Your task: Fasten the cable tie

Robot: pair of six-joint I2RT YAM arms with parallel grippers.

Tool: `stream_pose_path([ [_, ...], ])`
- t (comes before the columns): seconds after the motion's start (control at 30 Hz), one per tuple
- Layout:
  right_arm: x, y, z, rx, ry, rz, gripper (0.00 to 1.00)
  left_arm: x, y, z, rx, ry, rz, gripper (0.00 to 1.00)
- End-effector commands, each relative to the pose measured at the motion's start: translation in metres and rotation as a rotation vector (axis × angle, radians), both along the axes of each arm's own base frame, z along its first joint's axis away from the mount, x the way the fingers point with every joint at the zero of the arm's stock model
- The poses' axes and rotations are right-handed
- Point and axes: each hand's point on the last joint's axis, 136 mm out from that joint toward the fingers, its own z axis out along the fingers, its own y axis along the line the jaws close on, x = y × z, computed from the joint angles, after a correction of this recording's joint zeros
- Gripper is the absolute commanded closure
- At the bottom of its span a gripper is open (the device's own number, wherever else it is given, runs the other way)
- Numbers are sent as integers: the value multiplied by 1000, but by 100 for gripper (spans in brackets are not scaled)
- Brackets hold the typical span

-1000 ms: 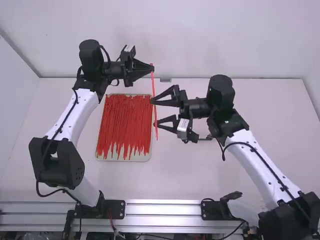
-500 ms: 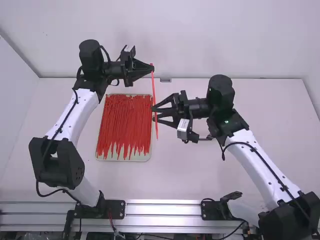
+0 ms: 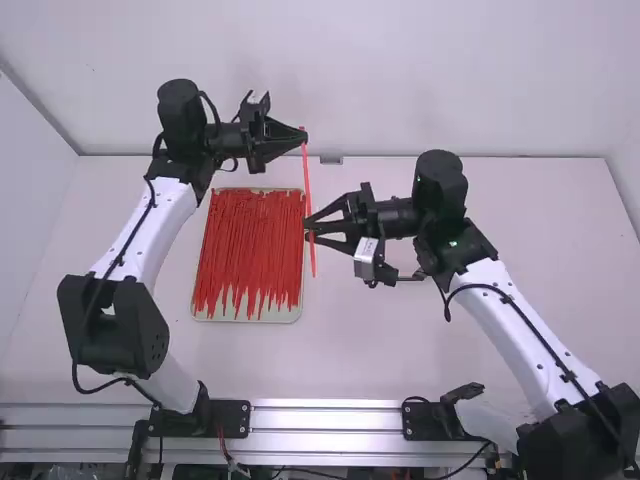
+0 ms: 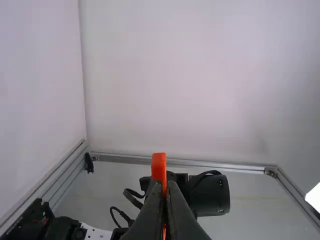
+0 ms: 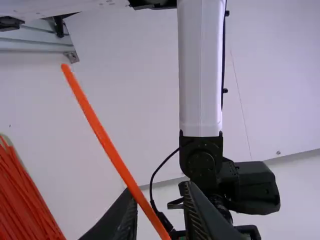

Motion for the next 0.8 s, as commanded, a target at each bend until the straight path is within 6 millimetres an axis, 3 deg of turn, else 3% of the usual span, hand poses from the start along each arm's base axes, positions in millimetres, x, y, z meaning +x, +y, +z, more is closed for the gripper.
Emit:
stream_pose_path([
  [0.0, -2, 1, -3, -5, 20, 14, 76, 0, 5, 10, 2, -55, 8, 98],
  [0.77, -10, -1, -5, -8, 40, 56, 79, 1, 3, 10, 6, -75, 14, 98],
])
